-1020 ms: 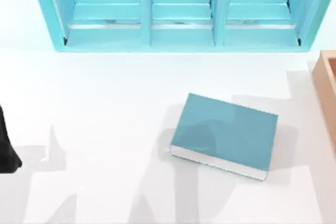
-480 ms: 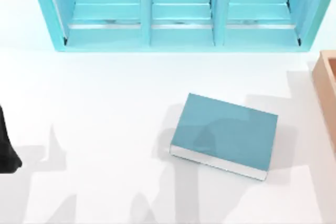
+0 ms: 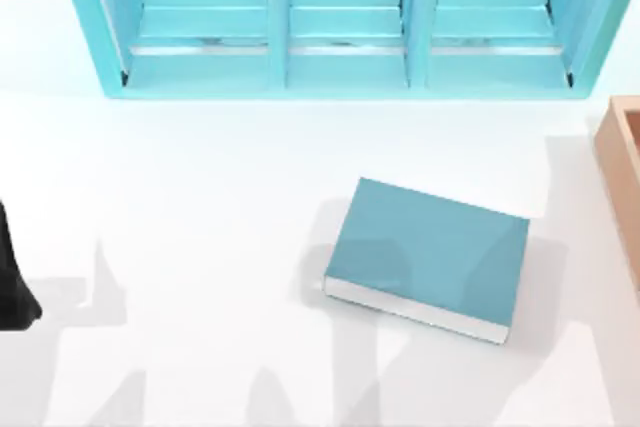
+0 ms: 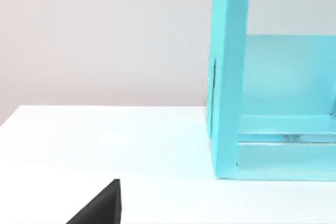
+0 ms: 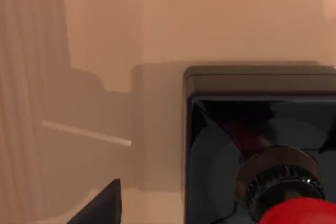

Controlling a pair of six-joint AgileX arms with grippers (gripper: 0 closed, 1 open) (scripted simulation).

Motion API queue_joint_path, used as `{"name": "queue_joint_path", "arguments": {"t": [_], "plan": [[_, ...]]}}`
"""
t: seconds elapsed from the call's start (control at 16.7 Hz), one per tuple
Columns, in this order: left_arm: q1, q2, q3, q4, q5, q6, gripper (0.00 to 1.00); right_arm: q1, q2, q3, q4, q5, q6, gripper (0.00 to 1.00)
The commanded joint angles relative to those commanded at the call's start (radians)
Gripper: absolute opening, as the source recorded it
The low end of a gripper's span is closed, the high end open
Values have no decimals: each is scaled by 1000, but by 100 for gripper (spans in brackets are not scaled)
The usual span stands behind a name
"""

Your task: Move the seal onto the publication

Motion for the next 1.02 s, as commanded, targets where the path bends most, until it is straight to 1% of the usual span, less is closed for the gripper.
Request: {"name": "queue_joint_path", "arguments": {"t": [0.24, 1.02], "plan": [[0, 0, 0, 0, 0, 0, 100, 0, 1, -1, 1, 0, 0, 100], [0, 0, 0, 0, 0, 0, 100, 0, 1, -1, 1, 0, 0, 2]]}}
